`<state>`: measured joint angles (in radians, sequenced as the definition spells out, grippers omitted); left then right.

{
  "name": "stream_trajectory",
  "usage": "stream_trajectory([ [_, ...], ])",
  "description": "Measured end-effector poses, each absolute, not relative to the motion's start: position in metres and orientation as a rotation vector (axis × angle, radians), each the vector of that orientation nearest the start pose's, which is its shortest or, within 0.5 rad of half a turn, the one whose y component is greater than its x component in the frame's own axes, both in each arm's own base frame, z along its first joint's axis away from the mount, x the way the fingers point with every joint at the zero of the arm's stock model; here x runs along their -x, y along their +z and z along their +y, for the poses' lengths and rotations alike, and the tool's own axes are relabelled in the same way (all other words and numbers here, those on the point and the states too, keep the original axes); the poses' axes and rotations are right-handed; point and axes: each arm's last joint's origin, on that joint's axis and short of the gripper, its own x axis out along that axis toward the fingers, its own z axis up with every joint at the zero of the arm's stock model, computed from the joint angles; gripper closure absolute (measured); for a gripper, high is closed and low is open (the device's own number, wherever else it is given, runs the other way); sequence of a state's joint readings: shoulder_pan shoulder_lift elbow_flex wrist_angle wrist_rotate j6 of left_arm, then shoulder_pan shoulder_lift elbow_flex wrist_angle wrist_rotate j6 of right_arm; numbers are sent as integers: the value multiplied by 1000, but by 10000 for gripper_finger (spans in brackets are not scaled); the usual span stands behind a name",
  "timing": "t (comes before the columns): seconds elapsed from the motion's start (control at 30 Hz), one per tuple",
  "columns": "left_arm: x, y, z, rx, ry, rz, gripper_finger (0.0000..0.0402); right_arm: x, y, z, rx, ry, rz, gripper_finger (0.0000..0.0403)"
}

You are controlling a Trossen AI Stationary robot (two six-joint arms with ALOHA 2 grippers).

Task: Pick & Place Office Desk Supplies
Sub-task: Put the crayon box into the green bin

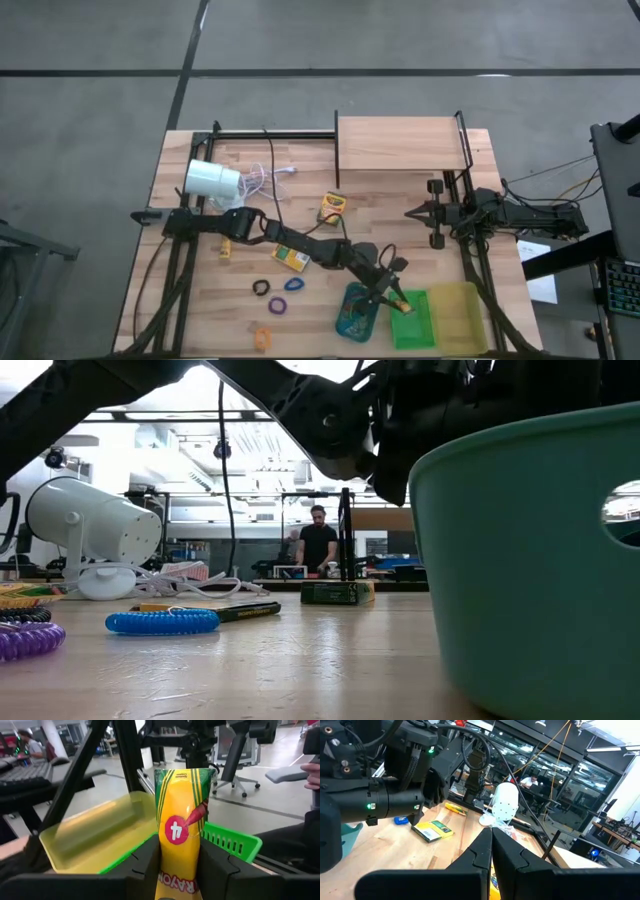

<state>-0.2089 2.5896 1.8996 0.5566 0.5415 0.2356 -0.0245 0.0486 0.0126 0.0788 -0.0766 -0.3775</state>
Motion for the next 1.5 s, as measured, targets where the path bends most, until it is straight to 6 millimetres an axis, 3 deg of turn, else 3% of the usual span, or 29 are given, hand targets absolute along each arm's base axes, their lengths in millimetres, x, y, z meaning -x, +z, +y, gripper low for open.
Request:
stream_trajectory([
  [1.5, -550, 118, -124, -142, -712, 100, 290, -100, 172, 0, 379, 43, -52, 394],
])
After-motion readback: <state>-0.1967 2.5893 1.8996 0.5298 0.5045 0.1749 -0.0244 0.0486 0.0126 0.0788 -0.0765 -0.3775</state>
